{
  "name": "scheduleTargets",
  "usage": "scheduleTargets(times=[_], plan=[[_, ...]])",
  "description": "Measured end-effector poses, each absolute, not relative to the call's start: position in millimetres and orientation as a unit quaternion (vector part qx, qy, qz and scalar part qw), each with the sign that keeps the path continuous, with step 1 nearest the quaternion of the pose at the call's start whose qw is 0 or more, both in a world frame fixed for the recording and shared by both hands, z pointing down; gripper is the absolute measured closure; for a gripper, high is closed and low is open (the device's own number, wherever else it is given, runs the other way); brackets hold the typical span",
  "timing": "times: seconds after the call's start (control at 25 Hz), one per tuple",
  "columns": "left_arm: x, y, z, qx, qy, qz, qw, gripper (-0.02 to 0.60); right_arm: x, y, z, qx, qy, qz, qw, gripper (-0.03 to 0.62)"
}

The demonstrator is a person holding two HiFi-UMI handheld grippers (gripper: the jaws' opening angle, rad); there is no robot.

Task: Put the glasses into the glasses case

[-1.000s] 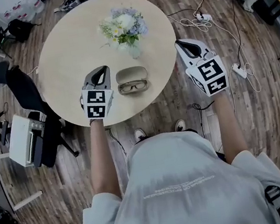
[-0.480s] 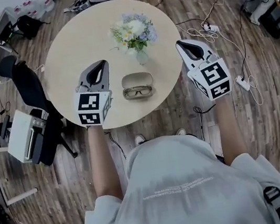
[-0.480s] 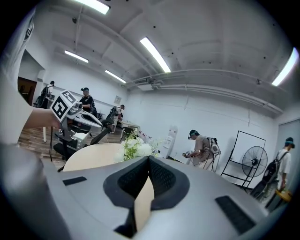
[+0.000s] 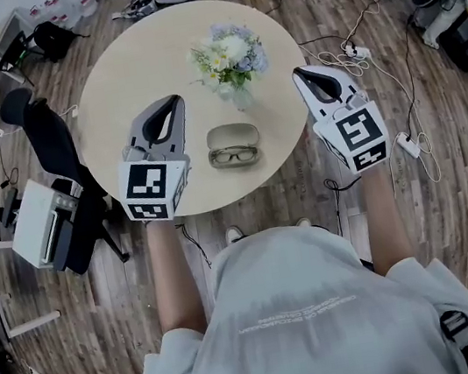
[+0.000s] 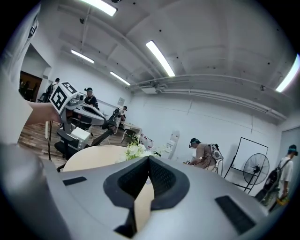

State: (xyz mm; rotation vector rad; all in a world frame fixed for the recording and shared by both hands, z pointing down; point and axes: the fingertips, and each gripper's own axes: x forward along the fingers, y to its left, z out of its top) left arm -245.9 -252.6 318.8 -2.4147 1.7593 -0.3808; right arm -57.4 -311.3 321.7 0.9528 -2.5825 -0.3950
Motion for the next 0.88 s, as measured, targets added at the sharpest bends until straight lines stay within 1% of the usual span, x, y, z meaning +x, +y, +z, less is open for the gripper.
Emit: scheduleTargets(times=[0.4, 0.88], plan=[[-233.0, -248.1, 314.1, -0.801, 0.574, -0.147, 0.087, 0.566, -59.8, -306.1, 320.2, 0.331, -0.916, -0.139, 0.178, 0.592], [-235.2, -245.0, 332.7, -0.799, 0.575, -0.163, 0.062, 0.566, -60.6, -301.7, 327.8, 0.324, -0.919, -0.133, 0.179, 0.592]])
